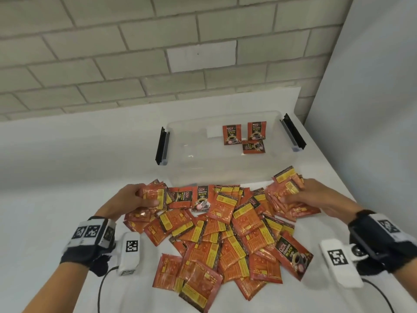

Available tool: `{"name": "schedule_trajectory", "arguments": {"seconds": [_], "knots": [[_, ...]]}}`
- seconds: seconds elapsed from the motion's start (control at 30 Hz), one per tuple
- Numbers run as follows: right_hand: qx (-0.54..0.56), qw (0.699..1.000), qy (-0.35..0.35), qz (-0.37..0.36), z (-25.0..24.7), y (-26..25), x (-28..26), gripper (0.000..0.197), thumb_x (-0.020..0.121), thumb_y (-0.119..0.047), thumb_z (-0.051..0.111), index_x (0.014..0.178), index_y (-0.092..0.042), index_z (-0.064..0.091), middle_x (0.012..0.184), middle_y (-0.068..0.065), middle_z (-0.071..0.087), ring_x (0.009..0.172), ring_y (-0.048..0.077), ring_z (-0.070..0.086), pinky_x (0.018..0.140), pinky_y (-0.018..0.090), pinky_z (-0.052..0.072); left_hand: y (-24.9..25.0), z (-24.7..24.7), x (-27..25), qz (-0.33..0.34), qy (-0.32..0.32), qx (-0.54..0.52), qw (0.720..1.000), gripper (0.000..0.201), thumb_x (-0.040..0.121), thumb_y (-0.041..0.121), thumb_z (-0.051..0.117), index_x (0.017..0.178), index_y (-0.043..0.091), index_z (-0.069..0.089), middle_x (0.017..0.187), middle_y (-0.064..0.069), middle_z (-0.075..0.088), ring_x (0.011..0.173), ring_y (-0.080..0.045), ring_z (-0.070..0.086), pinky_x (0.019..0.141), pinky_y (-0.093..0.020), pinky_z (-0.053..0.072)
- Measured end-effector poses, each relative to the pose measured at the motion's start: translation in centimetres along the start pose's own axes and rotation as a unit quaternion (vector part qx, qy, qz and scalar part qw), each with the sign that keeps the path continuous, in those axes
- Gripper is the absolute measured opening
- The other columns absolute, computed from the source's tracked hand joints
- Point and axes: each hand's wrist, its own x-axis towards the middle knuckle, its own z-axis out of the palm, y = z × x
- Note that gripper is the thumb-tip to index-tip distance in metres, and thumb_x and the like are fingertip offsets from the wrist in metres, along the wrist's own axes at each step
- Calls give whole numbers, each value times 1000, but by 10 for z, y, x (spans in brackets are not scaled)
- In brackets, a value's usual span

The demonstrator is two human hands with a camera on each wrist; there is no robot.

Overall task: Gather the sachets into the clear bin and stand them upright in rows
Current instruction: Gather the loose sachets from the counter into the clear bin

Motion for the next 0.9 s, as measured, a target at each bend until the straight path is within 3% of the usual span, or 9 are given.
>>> {"name": "schedule_trajectory", "arguments": {"seconds": [0.23,0.37,0.4,0.47,0.53,0.67,0.77,0.8,0.9], "knots": [[41,998,-44,-22,-29,-19,-26,39,76,-8,78,110,-13,59,96,5,76,86,23,73,82,36,57,30,-31,-29,43,-31,-44,998,99,27,60,90,109,11,63,94,-8,75,86,-27,72,75,-35,57],[62,991,-88,-74,-52,-59,-52,66,52,-31,88,111,-13,63,101,6,75,92,24,72,72,28,60,69,-47,-52,114,-80,-70,988,69,45,52,86,103,19,69,101,-11,74,91,-29,71,73,-27,58],[59,990,-88,-94,-55,-71,-56,65,53,-31,88,111,-13,64,102,6,75,93,23,72,74,29,60,79,-48,-54,134,-92,-82,983,67,45,53,88,102,23,70,103,-12,73,94,-31,70,75,-29,58],[58,986,-76,-134,-55,-94,-55,46,71,-19,84,111,-12,64,102,6,75,93,22,72,78,31,60,103,-44,-50,163,-103,-99,976,72,45,55,89,109,27,68,109,-11,71,99,-30,69,79,-31,58],[71,983,-73,-154,-49,-117,-43,34,78,-7,73,111,-10,64,102,7,74,92,22,72,76,28,59,128,-34,-35,174,-99,-109,974,79,48,55,88,116,23,64,111,-10,71,99,-28,69,80,-31,57],[99,982,-86,-134,-24,-147,9,26,82,2,69,106,-10,65,101,11,74,92,25,71,84,35,58,170,-3,14,137,-89,-96,982,54,70,39,81,114,18,58,105,-9,72,98,-28,68,87,-41,54],[106,983,-118,-94,-8,-151,52,27,83,8,66,106,-6,65,102,16,72,89,28,71,81,39,59,187,17,42,102,-99,-54,988,23,83,20,71,102,18,58,102,-8,71,89,-21,70,77,-35,60],[103,984,-128,-71,-3,-148,64,30,83,9,65,111,-1,63,104,21,70,90,31,70,79,41,59,190,23,49,93,-100,-43,990,20,85,15,70,100,18,57,101,-7,70,87,-20,69,73,-35,60],[60,987,-143,-30,8,-135,86,34,81,12,67,113,10,58,107,27,67,89,33,70,83,45,58,191,34,66,59,-116,-45,990,41,82,0,71,114,15,49,103,-7,64,85,-22,67,65,-37,61]]}}
